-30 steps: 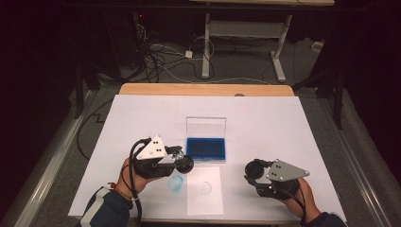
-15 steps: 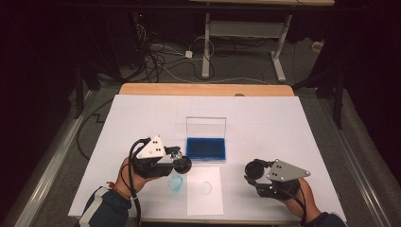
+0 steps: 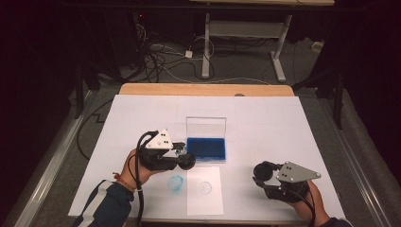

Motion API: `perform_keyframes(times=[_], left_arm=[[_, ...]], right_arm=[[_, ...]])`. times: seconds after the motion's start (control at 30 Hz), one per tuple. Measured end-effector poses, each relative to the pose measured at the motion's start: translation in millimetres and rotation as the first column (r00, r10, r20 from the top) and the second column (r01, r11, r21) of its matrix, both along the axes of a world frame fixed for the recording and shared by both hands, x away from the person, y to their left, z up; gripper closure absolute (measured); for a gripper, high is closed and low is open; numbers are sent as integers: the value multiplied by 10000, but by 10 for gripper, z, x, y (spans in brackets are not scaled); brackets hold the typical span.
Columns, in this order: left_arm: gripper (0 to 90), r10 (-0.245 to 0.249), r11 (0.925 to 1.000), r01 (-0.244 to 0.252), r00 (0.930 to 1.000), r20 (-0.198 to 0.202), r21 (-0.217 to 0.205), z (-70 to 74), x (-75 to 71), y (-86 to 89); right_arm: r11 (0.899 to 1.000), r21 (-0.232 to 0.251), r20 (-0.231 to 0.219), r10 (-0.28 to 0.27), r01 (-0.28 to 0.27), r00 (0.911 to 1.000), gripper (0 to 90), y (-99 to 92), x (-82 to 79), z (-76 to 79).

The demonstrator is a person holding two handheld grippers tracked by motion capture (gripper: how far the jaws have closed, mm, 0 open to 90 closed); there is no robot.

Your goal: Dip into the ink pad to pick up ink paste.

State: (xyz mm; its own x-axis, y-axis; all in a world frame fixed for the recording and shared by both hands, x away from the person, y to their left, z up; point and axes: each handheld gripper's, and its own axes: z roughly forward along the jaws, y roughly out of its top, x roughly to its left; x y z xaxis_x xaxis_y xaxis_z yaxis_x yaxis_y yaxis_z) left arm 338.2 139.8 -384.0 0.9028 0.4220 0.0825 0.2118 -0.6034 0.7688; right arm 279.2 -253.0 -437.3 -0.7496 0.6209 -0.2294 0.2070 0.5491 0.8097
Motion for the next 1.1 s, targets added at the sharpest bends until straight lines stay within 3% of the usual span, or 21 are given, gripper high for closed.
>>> perform_keyframes(times=[0.17,0.3,0.4,0.67,1.1], left_arm=[[551,60,9999,-60,10000,-9,144,137,118,-60],[551,-45,9977,49,10000,-58,678,197,215,-148],[550,-110,9972,121,9998,-155,736,214,283,-211],[550,-92,9933,91,10000,11,1153,153,492,-471],[550,-28,9900,108,9984,-572,1404,-56,787,-688]], right_arm=[[9999,-79,-102,-119,118,9999,387,-30,12,-15],[10000,-17,-85,-74,74,9999,387,-27,1,-1],[9999,-128,-92,-20,19,10000,386,-14,-9,-8],[9998,-171,-178,56,-59,9998,386,5,-9,-19],[9999,-149,-369,31,-37,9993,386,-7,-8,-50]])
